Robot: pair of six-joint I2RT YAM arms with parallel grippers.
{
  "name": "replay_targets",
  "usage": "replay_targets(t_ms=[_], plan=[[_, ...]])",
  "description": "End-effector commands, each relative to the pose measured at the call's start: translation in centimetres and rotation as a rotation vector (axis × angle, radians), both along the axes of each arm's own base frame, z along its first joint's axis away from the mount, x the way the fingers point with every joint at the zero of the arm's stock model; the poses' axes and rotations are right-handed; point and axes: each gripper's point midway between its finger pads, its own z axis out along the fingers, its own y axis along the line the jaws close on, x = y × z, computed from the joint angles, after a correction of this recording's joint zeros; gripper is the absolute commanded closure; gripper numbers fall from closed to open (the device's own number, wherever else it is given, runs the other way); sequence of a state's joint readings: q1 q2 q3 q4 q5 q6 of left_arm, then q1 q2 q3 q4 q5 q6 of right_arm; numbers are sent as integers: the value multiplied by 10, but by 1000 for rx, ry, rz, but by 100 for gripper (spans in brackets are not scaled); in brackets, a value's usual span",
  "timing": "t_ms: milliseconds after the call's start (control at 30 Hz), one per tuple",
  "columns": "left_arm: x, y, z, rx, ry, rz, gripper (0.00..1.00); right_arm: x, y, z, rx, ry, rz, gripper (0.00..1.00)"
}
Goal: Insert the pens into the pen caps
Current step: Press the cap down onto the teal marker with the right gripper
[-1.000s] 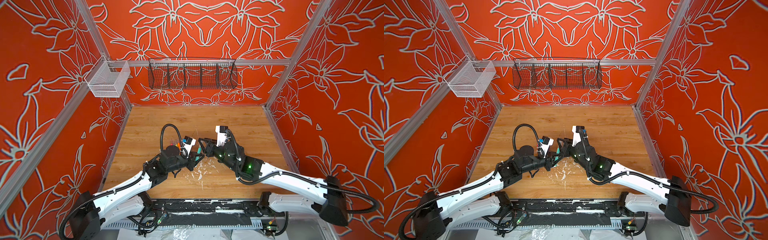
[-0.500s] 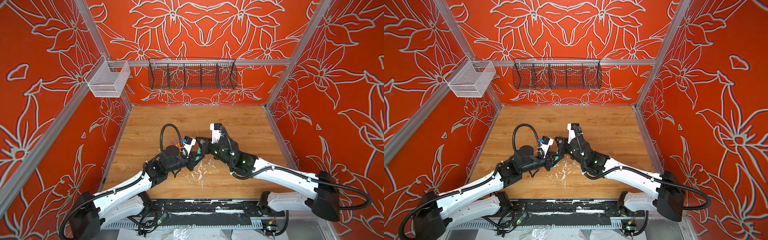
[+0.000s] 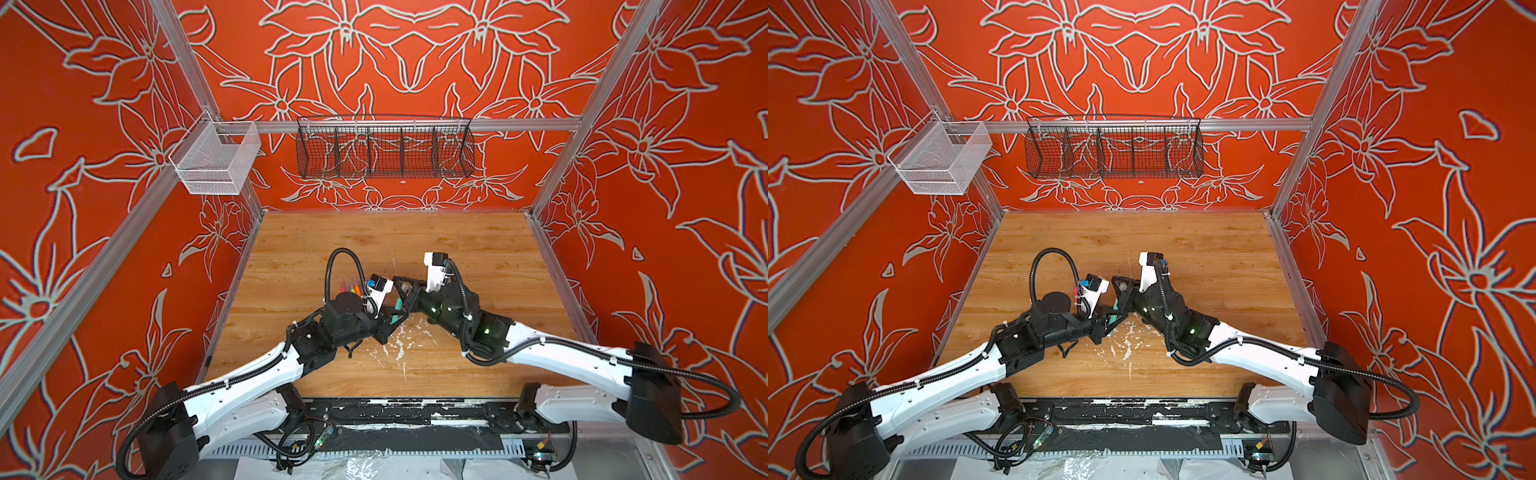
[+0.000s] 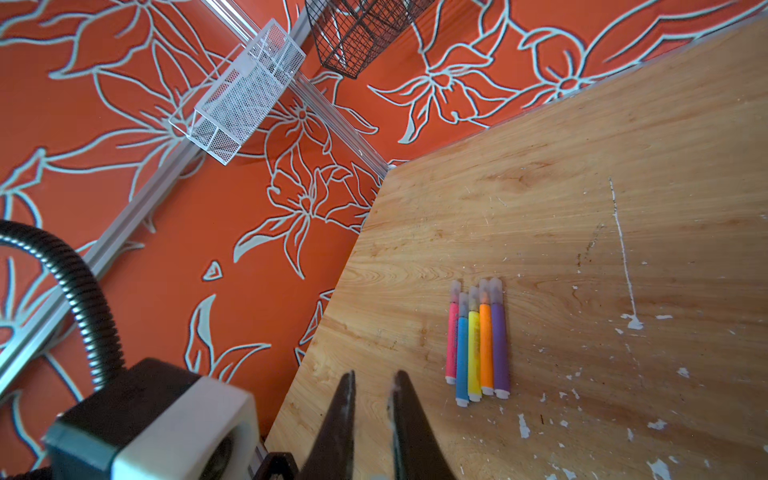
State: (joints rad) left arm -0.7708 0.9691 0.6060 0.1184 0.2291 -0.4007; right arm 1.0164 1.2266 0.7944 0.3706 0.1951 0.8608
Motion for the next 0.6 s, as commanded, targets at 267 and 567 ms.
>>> replay_targets(t_ms=[267,567], plan=[[64,46,140,-231,-319,289,100,-58,27,-48,-77,116,192,100],[93,86,156,-145,-497,561,100,-91,65,-61,-83,154,281,100]])
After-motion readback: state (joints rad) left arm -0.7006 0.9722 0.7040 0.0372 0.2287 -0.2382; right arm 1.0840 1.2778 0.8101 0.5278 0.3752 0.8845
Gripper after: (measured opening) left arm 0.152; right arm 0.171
